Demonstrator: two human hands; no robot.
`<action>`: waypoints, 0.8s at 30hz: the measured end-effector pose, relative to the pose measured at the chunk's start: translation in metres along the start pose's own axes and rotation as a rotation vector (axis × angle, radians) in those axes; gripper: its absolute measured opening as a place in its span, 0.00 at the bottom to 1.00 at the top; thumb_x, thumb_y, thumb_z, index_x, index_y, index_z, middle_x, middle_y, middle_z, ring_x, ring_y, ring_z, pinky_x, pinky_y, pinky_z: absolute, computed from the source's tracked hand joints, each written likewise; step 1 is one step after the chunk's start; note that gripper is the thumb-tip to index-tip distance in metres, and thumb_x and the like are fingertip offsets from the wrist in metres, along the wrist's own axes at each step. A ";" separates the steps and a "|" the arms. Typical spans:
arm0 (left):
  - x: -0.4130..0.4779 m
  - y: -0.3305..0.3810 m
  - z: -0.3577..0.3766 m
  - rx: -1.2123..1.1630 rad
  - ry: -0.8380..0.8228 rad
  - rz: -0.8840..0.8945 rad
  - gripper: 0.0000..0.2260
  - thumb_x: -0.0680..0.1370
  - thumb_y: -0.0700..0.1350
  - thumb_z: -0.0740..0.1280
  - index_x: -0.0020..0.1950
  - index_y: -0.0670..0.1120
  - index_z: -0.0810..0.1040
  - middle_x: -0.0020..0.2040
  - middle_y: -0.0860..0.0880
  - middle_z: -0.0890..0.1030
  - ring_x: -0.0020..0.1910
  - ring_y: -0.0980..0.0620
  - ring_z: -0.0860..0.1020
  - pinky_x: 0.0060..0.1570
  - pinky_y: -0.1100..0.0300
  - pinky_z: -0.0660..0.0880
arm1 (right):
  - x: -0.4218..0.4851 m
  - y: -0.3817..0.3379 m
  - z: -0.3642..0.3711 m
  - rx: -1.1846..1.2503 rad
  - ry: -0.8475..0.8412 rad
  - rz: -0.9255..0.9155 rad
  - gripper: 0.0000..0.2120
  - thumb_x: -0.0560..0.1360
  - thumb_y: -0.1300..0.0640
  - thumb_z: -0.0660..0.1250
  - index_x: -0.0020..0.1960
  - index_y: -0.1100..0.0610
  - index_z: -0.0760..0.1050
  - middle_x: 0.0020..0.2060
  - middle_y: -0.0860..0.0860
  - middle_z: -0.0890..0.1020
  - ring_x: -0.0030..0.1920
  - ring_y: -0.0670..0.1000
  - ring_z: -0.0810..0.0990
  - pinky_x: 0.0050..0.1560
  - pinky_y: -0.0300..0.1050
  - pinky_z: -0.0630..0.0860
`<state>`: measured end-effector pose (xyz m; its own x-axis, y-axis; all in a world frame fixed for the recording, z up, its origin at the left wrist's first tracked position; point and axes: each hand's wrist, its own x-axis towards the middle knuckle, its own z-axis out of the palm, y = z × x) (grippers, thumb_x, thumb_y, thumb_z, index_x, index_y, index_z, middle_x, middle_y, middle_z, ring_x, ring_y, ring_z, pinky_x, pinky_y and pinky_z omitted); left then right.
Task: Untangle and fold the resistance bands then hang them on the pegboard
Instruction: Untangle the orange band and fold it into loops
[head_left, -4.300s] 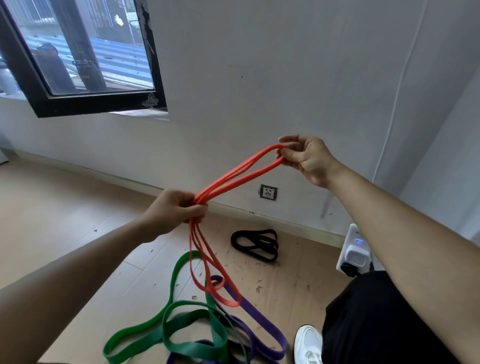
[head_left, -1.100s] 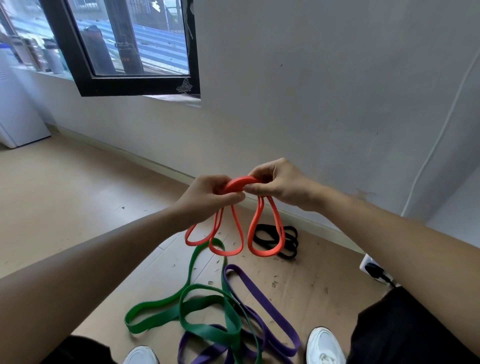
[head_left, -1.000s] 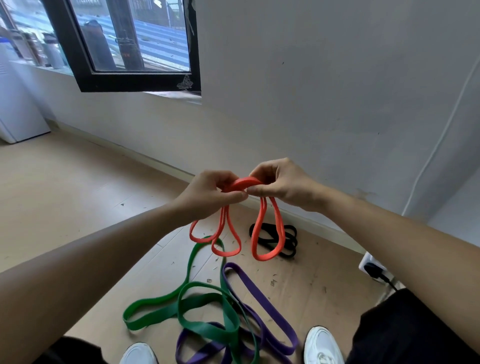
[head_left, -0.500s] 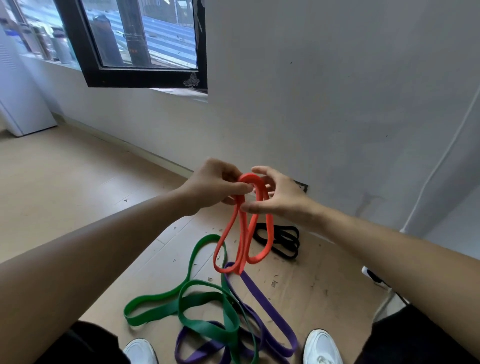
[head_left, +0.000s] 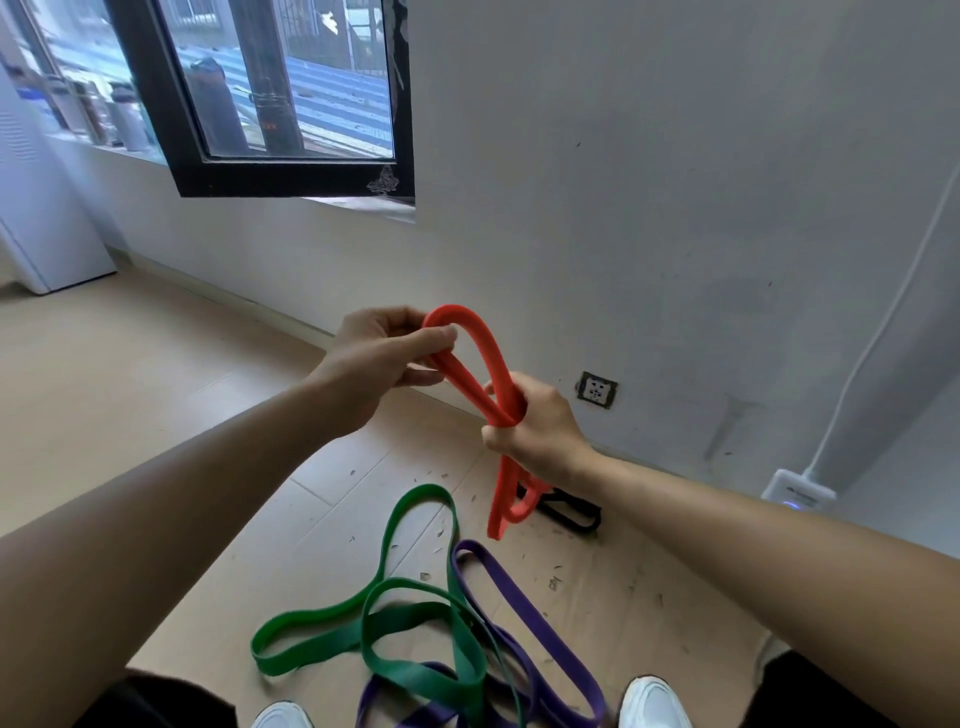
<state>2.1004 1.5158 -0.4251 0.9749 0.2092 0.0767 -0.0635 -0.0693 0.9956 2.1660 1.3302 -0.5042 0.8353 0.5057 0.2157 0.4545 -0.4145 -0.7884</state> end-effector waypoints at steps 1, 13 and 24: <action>0.000 -0.002 -0.005 0.001 0.008 -0.017 0.10 0.76 0.40 0.72 0.54 0.37 0.81 0.45 0.43 0.84 0.45 0.47 0.85 0.44 0.58 0.82 | 0.000 0.001 -0.001 -0.014 -0.028 0.009 0.13 0.71 0.62 0.75 0.53 0.56 0.75 0.40 0.50 0.77 0.37 0.47 0.78 0.42 0.40 0.78; 0.032 -0.069 -0.033 0.162 -0.007 -0.317 0.10 0.78 0.40 0.71 0.55 0.35 0.81 0.49 0.37 0.85 0.42 0.45 0.85 0.44 0.56 0.84 | 0.023 0.048 -0.035 -0.315 -0.416 0.058 0.16 0.69 0.64 0.73 0.45 0.45 0.73 0.36 0.49 0.77 0.33 0.47 0.77 0.34 0.39 0.73; 0.105 -0.246 0.023 0.270 0.013 -0.582 0.10 0.77 0.35 0.71 0.57 0.35 0.79 0.45 0.35 0.84 0.33 0.48 0.82 0.34 0.60 0.83 | 0.026 0.208 0.006 -0.446 -0.502 0.269 0.17 0.68 0.59 0.71 0.55 0.46 0.75 0.44 0.48 0.81 0.45 0.51 0.81 0.48 0.53 0.81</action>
<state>2.2230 1.5325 -0.6629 0.8311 0.2980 -0.4695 0.5326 -0.1836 0.8262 2.2806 1.2618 -0.6663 0.7421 0.5846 -0.3279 0.4256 -0.7889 -0.4434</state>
